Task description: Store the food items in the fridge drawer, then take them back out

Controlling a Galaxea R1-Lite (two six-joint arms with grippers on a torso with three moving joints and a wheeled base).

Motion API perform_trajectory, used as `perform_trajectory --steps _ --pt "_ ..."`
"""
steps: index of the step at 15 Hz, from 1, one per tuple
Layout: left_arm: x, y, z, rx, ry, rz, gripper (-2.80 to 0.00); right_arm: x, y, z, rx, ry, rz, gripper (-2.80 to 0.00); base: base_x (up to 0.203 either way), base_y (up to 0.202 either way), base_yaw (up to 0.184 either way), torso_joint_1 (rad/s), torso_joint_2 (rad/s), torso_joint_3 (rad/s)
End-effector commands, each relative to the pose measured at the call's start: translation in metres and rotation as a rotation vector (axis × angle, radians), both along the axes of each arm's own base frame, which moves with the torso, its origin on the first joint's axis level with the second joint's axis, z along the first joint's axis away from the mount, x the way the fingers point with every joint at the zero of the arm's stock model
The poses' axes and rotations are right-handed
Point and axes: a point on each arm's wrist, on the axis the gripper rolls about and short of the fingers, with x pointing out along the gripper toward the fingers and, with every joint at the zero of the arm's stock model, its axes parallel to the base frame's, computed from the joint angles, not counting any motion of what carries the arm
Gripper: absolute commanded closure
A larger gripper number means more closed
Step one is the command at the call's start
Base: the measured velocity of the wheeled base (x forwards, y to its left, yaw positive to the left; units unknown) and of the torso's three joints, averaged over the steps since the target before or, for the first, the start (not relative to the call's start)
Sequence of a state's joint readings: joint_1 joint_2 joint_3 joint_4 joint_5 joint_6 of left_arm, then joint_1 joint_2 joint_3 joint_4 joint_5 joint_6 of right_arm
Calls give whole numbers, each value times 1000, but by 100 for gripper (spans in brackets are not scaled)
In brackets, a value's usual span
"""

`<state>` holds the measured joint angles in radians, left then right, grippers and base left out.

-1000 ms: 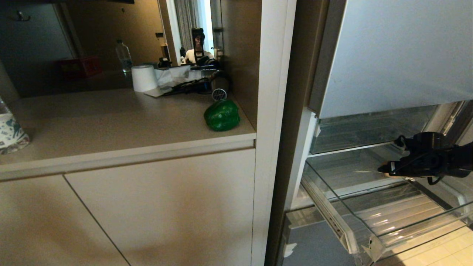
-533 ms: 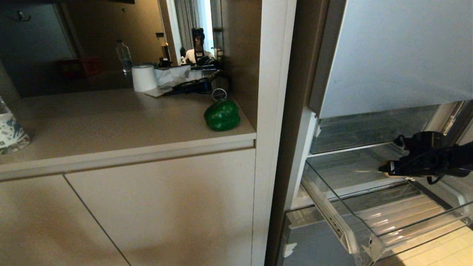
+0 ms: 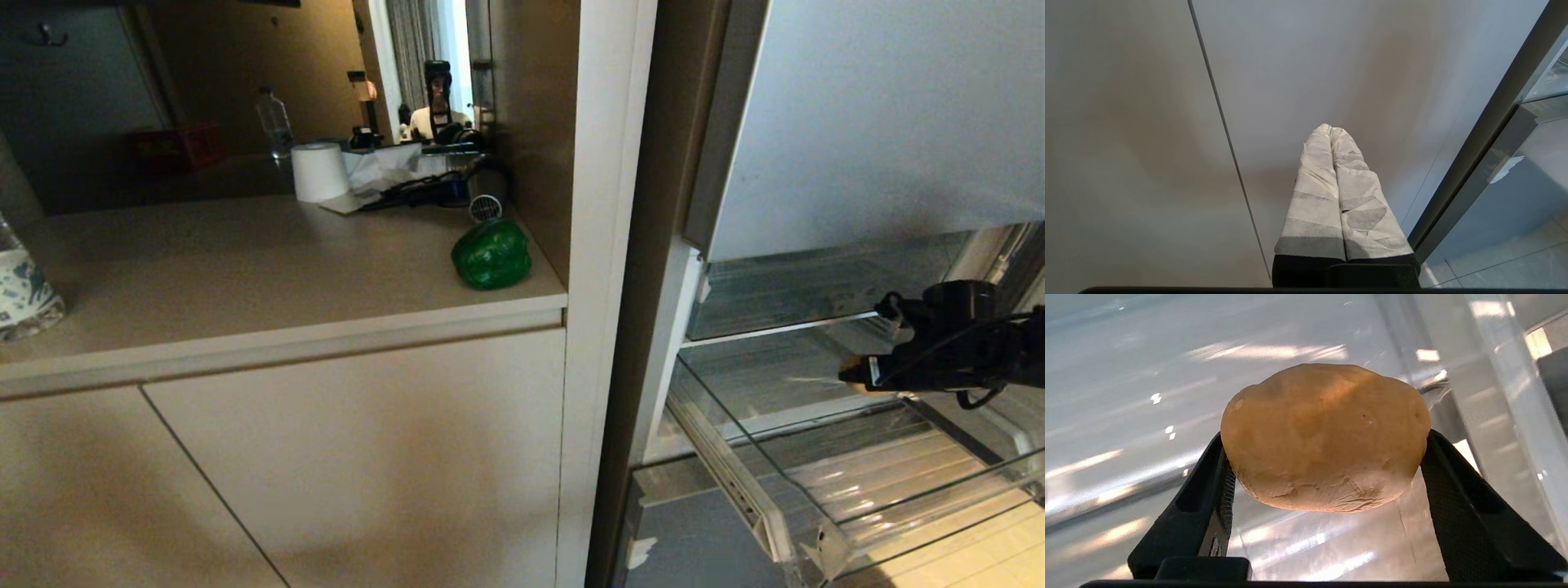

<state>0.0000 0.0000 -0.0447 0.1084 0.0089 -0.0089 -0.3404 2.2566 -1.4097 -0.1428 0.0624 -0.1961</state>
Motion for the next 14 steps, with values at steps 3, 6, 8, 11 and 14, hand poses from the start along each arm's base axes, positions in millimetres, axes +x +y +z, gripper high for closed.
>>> perform_trajectory --steps 3,6,8,11,14 --pt "0 0 0 0 1 0 0 -33 16 32 -8 -23 10 0 0 0 0 0 0 0" --pt "0 0 0 0 1 0 0 -60 26 46 -17 -49 12 0 0 0 0 0 0 0" --pt "0 0 0 0 1 0 0 -79 33 55 -23 -68 13 0 0 0 0 0 0 0" --pt "0 0 0 0 1 0 0 -109 49 66 -38 -118 31 0 0 0 0 0 0 0" --pt "0 0 0 0 1 0 0 -140 76 91 -64 -204 87 0 0 0 0 0 0 0"
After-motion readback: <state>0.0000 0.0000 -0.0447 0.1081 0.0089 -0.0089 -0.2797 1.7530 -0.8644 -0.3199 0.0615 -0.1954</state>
